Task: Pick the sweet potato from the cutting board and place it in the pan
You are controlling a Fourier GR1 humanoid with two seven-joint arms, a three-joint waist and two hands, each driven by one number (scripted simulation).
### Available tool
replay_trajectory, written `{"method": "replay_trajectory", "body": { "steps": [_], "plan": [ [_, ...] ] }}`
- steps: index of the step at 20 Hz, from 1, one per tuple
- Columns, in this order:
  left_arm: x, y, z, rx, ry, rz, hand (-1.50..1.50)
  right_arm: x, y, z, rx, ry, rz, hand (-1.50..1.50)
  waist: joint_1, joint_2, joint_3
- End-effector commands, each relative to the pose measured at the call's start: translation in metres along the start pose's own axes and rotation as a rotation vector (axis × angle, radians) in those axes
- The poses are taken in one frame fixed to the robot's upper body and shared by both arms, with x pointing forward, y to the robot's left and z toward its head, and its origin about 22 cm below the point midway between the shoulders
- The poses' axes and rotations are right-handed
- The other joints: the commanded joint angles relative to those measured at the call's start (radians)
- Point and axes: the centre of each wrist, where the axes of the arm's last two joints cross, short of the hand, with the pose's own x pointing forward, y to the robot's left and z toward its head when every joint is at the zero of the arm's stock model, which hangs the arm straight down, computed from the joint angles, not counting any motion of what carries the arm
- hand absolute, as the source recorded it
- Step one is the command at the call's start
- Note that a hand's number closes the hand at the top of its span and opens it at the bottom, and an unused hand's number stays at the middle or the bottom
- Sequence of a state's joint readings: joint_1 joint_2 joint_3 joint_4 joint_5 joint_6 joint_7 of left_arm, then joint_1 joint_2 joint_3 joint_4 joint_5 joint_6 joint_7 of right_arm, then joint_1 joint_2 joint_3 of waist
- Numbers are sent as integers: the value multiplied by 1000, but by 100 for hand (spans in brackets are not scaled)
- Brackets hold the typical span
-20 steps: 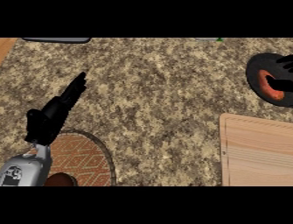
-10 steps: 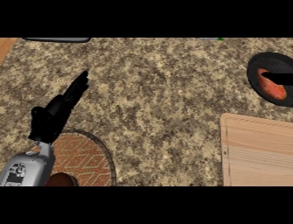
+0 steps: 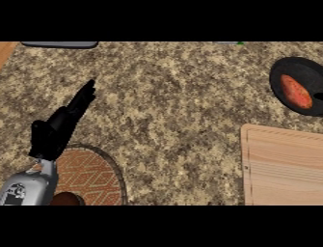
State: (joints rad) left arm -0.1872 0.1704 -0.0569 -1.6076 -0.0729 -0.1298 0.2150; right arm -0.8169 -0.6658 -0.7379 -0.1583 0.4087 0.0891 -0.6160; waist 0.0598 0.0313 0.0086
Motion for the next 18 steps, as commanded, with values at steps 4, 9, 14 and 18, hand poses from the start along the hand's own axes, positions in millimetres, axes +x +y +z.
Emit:
{"method": "replay_trajectory", "body": {
  "steps": [4, 9, 14, 18],
  "plan": [
    [-8, 0, 3, -1, 23, 19, 0, -25, -37, 30, 36, -131, -97, -150, -16, -7, -2],
    [-8, 8, 4, 2, 24, 13, 0, -46, -40, 51, 37, -160, -113, -150, -14, -7, -1],
    [-10, 15, 7, 23, 31, -6, 0, -65, -45, 73, 70, -143, -128, -150, -23, -15, -3],
    [-5, 14, 4, 19, 26, 4, 0, -77, -52, 91, 83, -166, -134, -150, -35, -19, -4]
  ]
}}
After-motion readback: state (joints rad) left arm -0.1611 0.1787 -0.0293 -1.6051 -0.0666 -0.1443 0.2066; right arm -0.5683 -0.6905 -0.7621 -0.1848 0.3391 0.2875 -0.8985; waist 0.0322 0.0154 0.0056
